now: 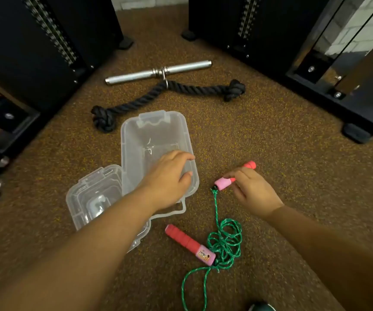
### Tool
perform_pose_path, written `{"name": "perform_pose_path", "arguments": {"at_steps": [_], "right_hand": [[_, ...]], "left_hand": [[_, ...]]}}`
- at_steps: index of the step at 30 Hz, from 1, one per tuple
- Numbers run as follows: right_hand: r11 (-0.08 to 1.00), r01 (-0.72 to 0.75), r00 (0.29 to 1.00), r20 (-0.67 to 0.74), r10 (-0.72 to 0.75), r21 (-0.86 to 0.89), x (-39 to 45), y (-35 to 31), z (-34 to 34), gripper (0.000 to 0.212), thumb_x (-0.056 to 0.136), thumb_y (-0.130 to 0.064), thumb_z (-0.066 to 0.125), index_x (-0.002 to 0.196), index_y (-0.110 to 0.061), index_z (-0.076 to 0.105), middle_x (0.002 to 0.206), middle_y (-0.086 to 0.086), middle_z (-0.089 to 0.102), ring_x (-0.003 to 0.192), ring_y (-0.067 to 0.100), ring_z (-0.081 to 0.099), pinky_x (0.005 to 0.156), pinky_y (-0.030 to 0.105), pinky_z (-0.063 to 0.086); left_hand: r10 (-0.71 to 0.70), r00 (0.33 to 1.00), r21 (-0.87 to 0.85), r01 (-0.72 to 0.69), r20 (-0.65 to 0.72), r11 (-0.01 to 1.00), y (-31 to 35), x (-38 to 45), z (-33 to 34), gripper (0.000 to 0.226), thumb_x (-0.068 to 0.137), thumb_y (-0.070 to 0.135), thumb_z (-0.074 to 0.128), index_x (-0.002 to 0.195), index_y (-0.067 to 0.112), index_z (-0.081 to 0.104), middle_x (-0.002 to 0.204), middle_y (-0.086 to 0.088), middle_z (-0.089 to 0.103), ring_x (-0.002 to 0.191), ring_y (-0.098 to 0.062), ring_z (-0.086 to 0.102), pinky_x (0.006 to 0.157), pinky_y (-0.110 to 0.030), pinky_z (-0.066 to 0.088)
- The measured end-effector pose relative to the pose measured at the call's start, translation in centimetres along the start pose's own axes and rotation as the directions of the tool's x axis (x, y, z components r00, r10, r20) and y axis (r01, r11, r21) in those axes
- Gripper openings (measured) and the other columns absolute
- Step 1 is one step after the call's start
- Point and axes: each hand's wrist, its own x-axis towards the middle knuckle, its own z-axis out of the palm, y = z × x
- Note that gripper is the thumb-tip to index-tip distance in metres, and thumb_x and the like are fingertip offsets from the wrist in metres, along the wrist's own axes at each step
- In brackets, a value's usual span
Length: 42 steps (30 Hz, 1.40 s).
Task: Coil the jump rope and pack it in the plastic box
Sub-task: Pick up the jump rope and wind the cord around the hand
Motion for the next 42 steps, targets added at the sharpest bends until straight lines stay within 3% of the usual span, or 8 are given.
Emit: {"name": "perform_pose_path", "arguments": {"at_steps": [9,15,20,26,32,37,39,42], "right_hand": [[0.988,-0.029,0.990,0.129,0.049,-0.151,1.8,4.3,4.5,0.047,0.084,-0.006,0.053,0.130,-0.011,0.053,0.133,0.011,0.056,0.128,0.032,0.048,0.112,0.042,0.031],[0.925,-0.036,0.914,0.361,0.183,-0.377,3.6,4.6,6.1,0.072,0.090,-0.006,0.049,0.151,-0.024,0.016,0.158,0.006,0.021,0.148,0.029,0.009,0.120,0.044,0.005],[0.856,0.052,0.922,0.354,0.156,-0.514,3.1,3.7,6.6,0.050,0.088,-0.013,0.053,0.136,-0.018,0.039,0.132,0.011,0.048,0.130,0.035,0.040,0.119,0.048,0.014],[0.940,-0.295,0.925,0.194,0.326,-0.171,1.2,1.8,3.6,0.035,0.093,-0.027,0.051,0.125,-0.015,0.047,0.123,0.006,0.054,0.114,0.024,0.052,0.103,0.039,0.040],[0.821,-0.570,0.766,0.382,0.517,0.030,1.6,-1.7,-3.3,0.047,0.090,-0.038,0.057,0.128,-0.013,0.045,0.118,0.008,0.057,0.096,0.022,0.055,0.079,0.034,0.047],[0.748,-0.639,0.745,0.388,0.542,0.182,2.0,-6.9,-9.4,0.039,0.088,-0.043,0.057,0.104,-0.008,0.059,0.082,0.010,0.064,0.066,0.023,0.061,0.062,0.031,0.050],[0.692,-0.647,0.755,0.392,0.525,0.320,1.9,-9.5,-11.6,0.031,0.089,-0.035,0.055,0.087,-0.004,0.061,0.072,0.014,0.063,0.061,0.026,0.060,0.065,0.039,0.052],[0.562,-0.631,0.775,0.415,0.477,0.534,1.1,-13.8,-14.8,0.022,0.090,-0.021,0.052,0.072,-0.008,0.056,0.059,0.011,0.057,0.048,0.022,0.052,0.053,0.032,0.047]], "left_hand": [[0.028,0.999,-0.013,-0.028,-0.035,1.000,-1.1,1.1,3.2,0.039,0.093,0.020,0.049,0.132,0.020,0.048,0.137,0.001,0.048,0.131,-0.016,0.039,0.110,-0.030,0.029],[0.066,0.997,0.028,-0.065,-0.038,0.998,-1.1,1.3,3.7,0.039,0.093,0.020,0.049,0.132,0.020,0.048,0.137,0.002,0.048,0.130,-0.015,0.039,0.107,-0.026,0.027],[0.055,0.998,0.040,-0.054,-0.024,0.998,-1.1,0.5,3.6,0.039,0.093,0.025,0.047,0.132,0.022,0.048,0.137,0.004,0.047,0.130,-0.012,0.038,0.105,-0.021,0.025],[0.012,0.999,0.048,-0.010,-0.052,0.999,-0.8,-1.5,1.2,0.038,0.094,0.027,0.048,0.131,0.022,0.049,0.135,0.005,0.048,0.129,-0.013,0.040,0.107,-0.025,0.030],[-0.044,0.992,0.005,0.045,-0.117,0.999,1.2,-5.2,-1.6,0.036,0.095,0.025,0.048,0.131,0.023,0.050,0.135,0.007,0.047,0.129,-0.010,0.038,0.103,-0.021,0.028],[-0.132,0.978,-0.094,0.118,-0.162,0.989,2.8,-9.5,-4.1,0.033,0.096,0.031,0.045,0.128,0.028,0.050,0.133,0.010,0.047,0.128,-0.010,0.040,0.105,-0.028,0.033],[-0.169,0.968,-0.156,0.141,-0.186,0.978,3.4,-11.1,-5.0,0.030,0.096,0.033,0.044,0.124,0.028,0.053,0.128,0.010,0.050,0.123,-0.010,0.043,0.100,-0.027,0.035],[-0.257,0.937,-0.304,0.179,-0.238,0.936,4.6,-13.1,-6.2,0.029,0.097,0.035,0.040,0.121,0.028,0.055,0.123,0.008,0.050,0.121,-0.010,0.045,0.095,-0.023,0.031]]}}
